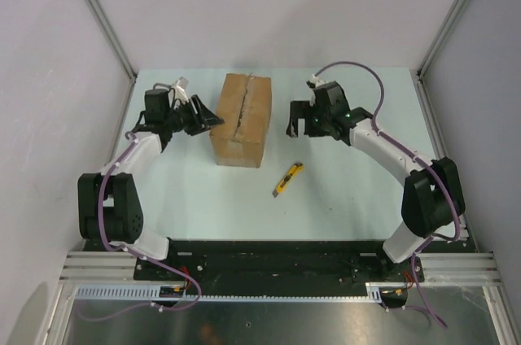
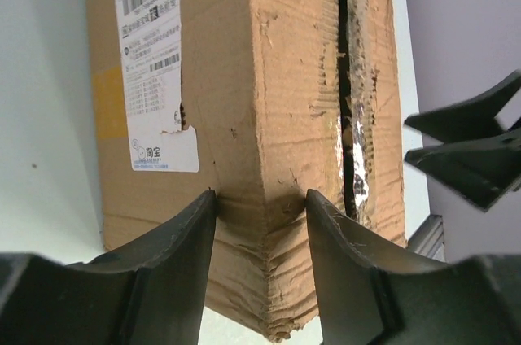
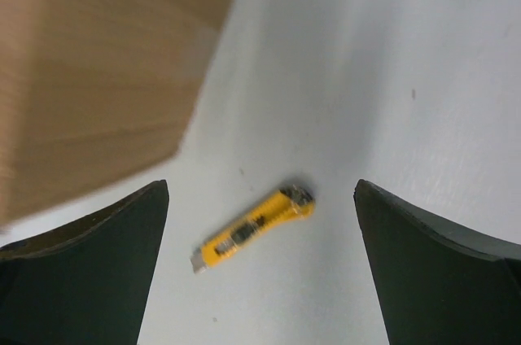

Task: Unpack the express box

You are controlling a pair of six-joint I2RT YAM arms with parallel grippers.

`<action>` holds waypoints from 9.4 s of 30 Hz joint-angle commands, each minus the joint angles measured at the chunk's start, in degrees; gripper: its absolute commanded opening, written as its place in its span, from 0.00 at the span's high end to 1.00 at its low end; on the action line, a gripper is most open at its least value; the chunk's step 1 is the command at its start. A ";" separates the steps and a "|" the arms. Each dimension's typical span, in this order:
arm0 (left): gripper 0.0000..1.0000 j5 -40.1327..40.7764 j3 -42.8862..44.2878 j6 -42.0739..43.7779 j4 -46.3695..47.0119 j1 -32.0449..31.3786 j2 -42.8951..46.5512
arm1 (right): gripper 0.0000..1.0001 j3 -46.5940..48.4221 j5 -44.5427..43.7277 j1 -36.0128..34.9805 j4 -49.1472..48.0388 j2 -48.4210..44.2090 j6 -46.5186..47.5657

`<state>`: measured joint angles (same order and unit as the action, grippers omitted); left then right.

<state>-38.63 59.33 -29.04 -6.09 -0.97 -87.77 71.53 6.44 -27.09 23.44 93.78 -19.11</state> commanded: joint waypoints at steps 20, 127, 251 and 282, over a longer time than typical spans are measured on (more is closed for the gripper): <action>0.52 11.04 -10.73 -0.41 -1.91 -9.40 7.08 | 0.00 39.48 -37.82 -23.27 12.86 19.77 11.73; 0.38 21.41 0.61 -2.60 -4.55 -12.12 4.88 | 0.12 4.14 -2.21 -1.55 -20.73 -12.83 -4.54; 0.29 68.34 17.58 15.50 -21.42 -29.62 6.02 | 1.00 20.14 -19.80 -11.93 1.26 12.31 -12.97; 0.37 48.74 14.14 9.09 -21.34 -21.18 -1.17 | 1.00 19.88 -12.77 -12.11 -2.35 12.04 -11.12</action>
<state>15.18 70.32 -18.06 -27.66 -21.93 -87.11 91.29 -11.73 -38.50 23.38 107.18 -28.67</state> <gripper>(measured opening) 0.637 0.038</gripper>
